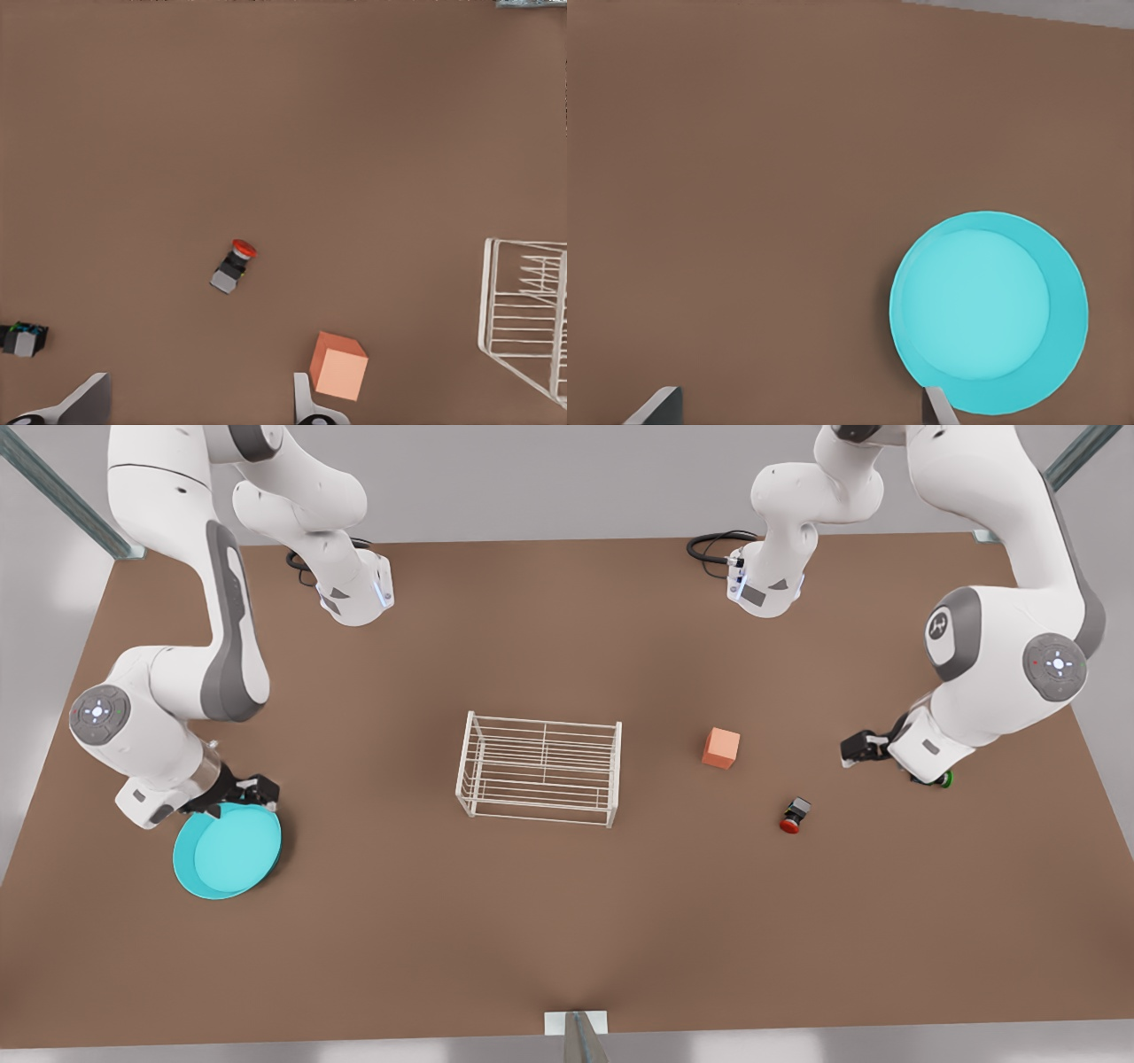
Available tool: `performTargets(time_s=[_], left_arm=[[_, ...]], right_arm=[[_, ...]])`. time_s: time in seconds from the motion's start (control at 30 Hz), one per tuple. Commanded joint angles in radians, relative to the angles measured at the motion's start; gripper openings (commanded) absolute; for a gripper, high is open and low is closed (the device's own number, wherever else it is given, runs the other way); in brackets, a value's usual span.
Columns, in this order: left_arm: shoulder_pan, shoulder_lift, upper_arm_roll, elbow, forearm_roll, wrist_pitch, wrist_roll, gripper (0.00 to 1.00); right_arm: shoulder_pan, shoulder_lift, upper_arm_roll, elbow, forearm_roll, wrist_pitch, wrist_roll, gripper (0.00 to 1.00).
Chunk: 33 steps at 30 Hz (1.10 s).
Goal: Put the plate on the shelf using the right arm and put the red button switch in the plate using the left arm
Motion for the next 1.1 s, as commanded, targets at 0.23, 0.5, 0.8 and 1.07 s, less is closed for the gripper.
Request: performTargets(time_s=[0.23, 0.5, 0.8, 1.07], left_arm=[[-0.006, 0.011, -0.002, -0.013, 0.008, 0.033, 0.037, 1.0], [-0.006, 0.014, -0.002, -0.013, 0.022, 0.035, 0.037, 1.0], [-0.006, 0.022, -0.002, -0.013, 0.028, 0.027, 0.037, 1.0], [-0.006, 0.022, -0.002, -0.015, 0.028, 0.027, 0.036, 1.0]], right_arm=[[-0.176, 0.085, -0.023, 0.042, 0.089, 0.051, -0.24, 1.0], [-0.32, 0.38, -0.017, 0.262, 0.341, 0.061, -0.691, 1.0], [-0.472, 0.485, 0.067, 0.274, 0.342, 0.052, -0.833, 1.0], [-0.518, 0.546, 0.101, 0.305, 0.342, 0.054, -0.849, 1.0]])
